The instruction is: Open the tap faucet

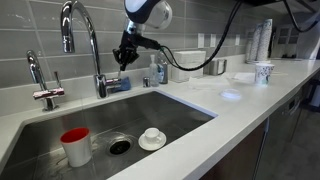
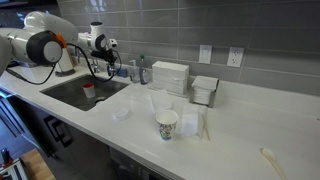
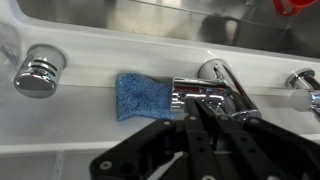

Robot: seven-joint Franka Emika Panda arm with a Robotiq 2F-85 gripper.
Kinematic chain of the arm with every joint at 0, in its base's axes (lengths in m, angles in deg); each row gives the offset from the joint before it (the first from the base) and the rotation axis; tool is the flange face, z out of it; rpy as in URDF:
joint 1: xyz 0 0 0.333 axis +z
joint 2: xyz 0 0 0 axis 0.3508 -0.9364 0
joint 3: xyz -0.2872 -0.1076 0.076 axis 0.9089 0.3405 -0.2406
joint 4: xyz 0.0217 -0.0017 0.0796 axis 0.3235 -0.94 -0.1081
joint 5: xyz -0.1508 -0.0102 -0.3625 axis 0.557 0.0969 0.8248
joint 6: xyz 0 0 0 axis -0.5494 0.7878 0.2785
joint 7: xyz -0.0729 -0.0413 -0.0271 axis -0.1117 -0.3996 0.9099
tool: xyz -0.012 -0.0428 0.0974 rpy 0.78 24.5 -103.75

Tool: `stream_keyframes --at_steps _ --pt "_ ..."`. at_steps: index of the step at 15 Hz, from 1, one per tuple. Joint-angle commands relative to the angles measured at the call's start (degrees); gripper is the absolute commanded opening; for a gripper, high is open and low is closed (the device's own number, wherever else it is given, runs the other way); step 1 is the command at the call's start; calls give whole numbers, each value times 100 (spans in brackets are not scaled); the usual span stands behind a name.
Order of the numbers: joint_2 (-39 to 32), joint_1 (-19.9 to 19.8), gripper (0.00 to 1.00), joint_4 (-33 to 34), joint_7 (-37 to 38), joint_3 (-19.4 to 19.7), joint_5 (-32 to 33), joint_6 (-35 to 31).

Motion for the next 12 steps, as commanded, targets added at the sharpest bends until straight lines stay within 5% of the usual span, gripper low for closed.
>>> stream_keyframes --at_steps 1,12 --pt "-93 -125 6 -51 -320 -394 -341 -42" --pt "1239 407 10 -1086 1309 331 483 592"
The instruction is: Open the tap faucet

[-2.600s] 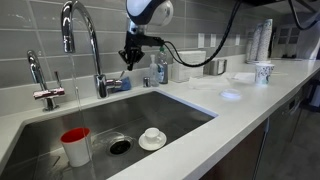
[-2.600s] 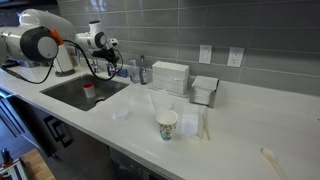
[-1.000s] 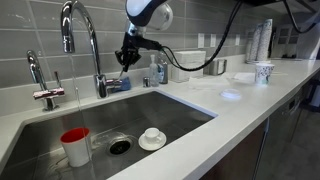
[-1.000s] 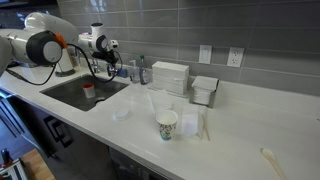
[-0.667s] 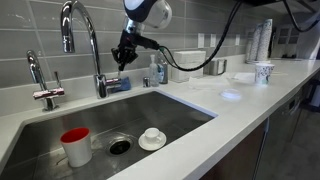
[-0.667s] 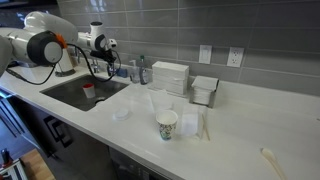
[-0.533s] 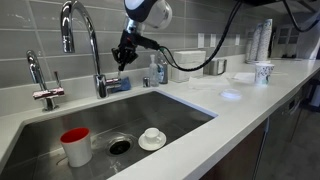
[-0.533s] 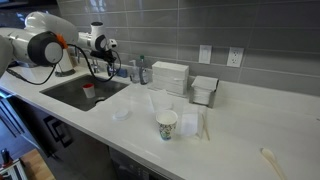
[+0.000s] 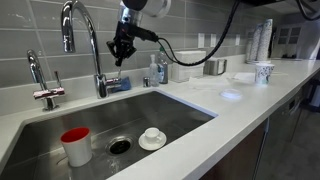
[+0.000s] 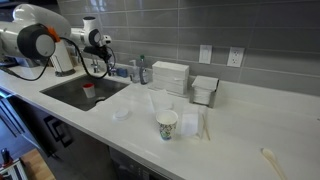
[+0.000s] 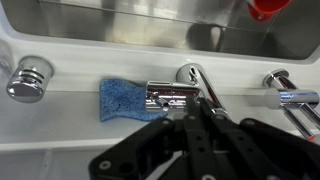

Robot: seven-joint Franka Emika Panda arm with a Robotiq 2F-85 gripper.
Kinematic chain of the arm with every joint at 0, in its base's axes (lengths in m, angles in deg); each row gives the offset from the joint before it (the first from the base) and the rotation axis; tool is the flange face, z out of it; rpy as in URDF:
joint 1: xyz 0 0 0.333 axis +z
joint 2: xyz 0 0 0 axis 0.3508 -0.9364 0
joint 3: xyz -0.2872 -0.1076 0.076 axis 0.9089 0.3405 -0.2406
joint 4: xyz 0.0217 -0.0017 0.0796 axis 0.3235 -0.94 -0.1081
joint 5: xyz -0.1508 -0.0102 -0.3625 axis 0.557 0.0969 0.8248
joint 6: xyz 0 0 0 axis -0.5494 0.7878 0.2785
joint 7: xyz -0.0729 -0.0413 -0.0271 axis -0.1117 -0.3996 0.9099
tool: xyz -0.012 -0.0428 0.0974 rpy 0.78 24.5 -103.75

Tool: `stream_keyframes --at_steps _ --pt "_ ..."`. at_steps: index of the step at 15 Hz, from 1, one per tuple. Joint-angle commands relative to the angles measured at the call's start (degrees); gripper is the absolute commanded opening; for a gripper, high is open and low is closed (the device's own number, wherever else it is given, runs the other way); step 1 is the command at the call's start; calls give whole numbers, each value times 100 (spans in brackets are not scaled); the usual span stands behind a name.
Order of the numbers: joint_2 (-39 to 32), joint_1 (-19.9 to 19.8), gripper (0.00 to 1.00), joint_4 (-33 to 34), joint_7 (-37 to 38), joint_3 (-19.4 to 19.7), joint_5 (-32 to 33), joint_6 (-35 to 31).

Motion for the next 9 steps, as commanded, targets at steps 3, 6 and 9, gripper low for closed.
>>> stream_keyframes --at_steps 3,6,9 --pt "1455 370 36 -1303 1431 572 738 706" --pt "2127 327 46 -1807 1764 599 815 1131" --pt "2801 182 69 -2368 1677 549 575 1393"
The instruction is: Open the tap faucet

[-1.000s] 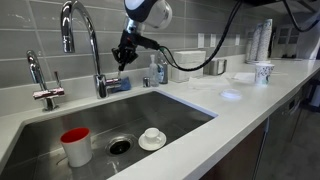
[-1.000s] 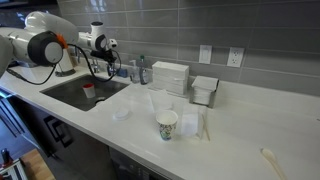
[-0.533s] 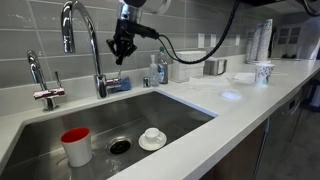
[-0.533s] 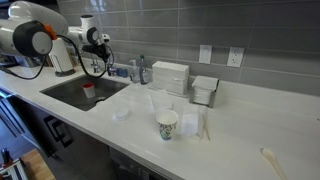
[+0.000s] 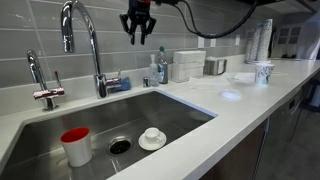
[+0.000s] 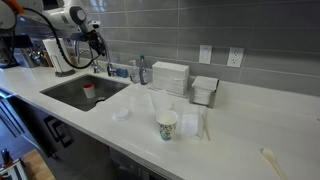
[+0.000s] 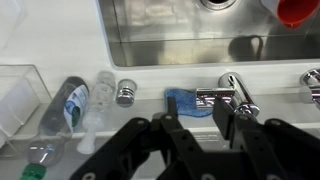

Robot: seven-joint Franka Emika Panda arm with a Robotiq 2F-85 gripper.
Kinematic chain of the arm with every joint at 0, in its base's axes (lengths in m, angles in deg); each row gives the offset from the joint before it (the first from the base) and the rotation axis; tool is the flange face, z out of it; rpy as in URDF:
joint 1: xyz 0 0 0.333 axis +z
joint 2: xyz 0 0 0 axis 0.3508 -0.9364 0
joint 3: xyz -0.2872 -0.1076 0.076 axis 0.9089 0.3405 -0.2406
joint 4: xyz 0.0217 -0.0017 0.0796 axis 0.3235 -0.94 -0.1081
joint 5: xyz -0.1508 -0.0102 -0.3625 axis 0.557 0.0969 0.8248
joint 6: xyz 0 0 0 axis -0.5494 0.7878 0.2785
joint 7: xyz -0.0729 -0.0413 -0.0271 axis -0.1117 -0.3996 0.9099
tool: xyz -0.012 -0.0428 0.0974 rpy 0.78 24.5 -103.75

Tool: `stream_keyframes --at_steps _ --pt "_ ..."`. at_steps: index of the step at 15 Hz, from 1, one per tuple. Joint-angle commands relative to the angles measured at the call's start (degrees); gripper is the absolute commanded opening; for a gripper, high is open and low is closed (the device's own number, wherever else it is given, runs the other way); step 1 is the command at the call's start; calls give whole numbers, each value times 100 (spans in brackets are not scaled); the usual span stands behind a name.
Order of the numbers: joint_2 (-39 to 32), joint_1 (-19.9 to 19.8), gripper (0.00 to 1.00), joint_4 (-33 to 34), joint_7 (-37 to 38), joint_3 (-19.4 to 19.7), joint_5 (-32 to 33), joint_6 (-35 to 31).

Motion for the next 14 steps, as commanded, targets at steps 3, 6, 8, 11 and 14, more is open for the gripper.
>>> stream_keyframes --at_steps 3,6,8,11,14 --pt "1492 -259 91 -1466 -61 -43 -315 457" --pt "2155 -463 100 -2077 -397 -85 -434 674" --pt "2602 -632 100 -2474 -826 -87 -664 811" --pt "2424 -757 100 -2173 -934 -181 -690 895" --pt "2561 -841 100 -2236 -1010 -214 -722 912"
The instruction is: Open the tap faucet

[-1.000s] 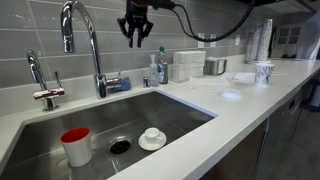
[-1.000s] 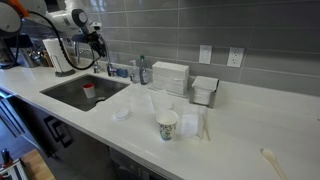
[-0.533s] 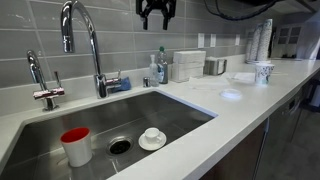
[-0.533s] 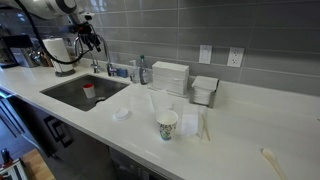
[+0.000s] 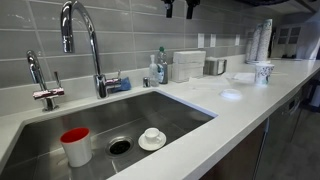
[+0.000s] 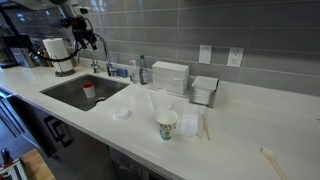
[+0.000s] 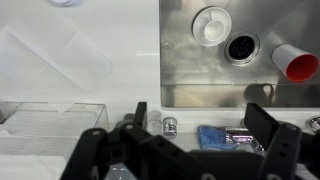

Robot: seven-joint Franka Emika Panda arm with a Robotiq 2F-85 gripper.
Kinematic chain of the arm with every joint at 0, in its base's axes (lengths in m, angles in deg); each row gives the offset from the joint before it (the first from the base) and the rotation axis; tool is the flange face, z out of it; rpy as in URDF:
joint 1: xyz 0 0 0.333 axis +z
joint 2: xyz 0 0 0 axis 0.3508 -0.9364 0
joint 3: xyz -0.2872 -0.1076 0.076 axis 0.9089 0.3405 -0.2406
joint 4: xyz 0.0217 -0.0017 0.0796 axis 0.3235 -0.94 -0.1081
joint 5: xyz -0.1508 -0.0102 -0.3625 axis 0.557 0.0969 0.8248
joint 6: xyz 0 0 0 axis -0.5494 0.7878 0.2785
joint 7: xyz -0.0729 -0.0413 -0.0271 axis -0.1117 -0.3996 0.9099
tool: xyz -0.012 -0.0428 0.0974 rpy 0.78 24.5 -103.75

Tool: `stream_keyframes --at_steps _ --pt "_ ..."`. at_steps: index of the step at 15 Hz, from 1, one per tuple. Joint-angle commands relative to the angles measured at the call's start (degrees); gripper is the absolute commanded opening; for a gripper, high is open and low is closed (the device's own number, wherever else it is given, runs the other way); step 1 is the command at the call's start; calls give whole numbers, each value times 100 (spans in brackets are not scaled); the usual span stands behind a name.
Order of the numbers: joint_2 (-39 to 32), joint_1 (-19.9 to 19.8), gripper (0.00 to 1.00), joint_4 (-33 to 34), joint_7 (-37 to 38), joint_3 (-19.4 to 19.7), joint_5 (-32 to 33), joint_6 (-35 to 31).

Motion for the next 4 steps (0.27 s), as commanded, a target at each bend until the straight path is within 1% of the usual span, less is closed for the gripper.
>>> stream_keyframes --at_steps 1,4 --pt "-41 -145 100 38 4 -169 -7 23" --pt "-115 -132 100 66 17 -193 -1 22"
